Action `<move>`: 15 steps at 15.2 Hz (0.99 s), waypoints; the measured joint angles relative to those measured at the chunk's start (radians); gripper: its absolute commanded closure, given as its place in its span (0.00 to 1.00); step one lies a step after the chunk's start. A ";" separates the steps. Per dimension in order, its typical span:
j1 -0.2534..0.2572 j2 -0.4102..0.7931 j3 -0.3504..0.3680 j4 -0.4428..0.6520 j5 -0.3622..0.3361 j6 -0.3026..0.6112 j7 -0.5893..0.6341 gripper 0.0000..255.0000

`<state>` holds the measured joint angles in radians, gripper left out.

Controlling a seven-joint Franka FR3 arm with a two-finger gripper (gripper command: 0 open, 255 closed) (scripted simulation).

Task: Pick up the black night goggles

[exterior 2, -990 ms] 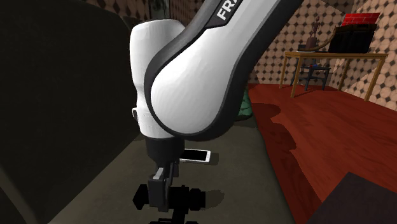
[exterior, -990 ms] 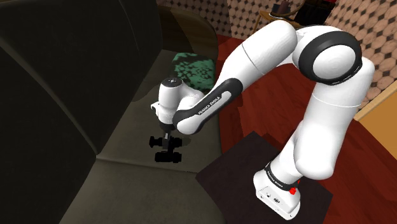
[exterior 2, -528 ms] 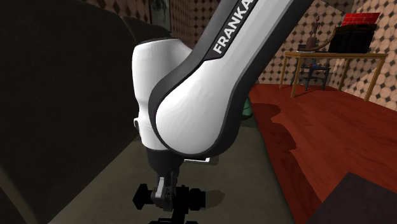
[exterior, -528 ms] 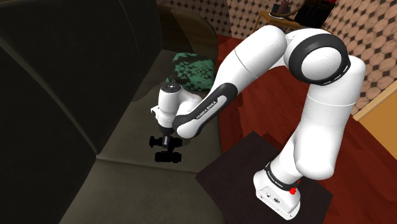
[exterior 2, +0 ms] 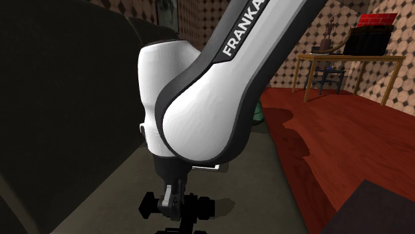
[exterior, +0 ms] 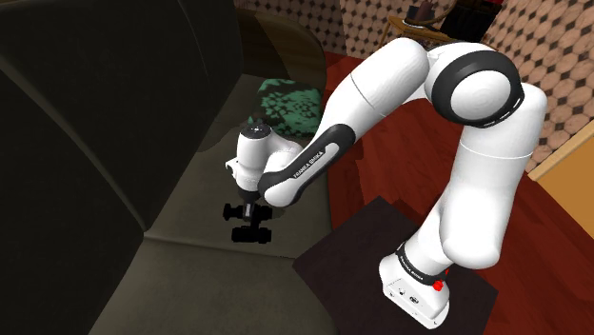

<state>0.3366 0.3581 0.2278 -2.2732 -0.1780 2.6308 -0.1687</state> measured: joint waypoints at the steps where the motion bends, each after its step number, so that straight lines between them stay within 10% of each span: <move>1: -0.002 -0.006 0.002 -0.001 0.003 -0.005 -0.002 1.00; 15: -0.029 -0.160 0.040 0.005 0.081 -0.160 -0.060 1.00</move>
<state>0.3071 0.1982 0.2680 -2.2687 -0.0965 2.4707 -0.2285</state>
